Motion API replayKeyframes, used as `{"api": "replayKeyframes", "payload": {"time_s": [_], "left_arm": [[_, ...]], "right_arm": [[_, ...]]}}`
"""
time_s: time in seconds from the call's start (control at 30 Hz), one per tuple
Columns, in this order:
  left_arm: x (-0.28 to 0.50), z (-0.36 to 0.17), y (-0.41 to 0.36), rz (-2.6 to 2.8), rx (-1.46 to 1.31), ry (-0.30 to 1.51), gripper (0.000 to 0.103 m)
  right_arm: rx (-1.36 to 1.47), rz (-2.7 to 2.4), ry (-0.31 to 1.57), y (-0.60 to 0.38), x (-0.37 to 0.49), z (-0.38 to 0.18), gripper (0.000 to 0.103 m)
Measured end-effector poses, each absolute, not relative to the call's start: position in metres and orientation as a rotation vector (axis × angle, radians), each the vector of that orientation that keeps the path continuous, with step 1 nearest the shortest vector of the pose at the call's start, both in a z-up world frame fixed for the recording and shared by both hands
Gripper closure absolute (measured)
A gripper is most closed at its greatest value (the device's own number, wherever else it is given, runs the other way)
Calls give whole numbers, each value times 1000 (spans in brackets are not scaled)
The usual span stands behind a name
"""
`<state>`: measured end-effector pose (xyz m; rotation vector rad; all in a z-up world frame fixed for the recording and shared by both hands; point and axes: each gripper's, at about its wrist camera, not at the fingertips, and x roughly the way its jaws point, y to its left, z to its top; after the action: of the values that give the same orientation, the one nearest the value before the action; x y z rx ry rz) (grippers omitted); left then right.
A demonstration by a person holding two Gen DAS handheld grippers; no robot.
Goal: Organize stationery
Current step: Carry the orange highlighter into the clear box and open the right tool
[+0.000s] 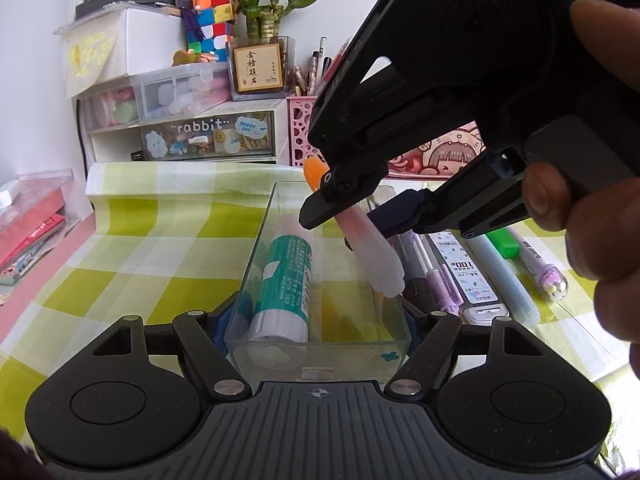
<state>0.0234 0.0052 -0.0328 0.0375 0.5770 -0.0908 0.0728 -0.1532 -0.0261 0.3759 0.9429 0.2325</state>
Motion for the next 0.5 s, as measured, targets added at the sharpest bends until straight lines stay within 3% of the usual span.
{"api": "replayKeyframes", "payload": {"time_s": [0.5], "left_arm": [[24, -33, 5, -92, 38, 577, 30]], "right_arm": [[340, 254, 966, -146, 75, -32, 87]]}}
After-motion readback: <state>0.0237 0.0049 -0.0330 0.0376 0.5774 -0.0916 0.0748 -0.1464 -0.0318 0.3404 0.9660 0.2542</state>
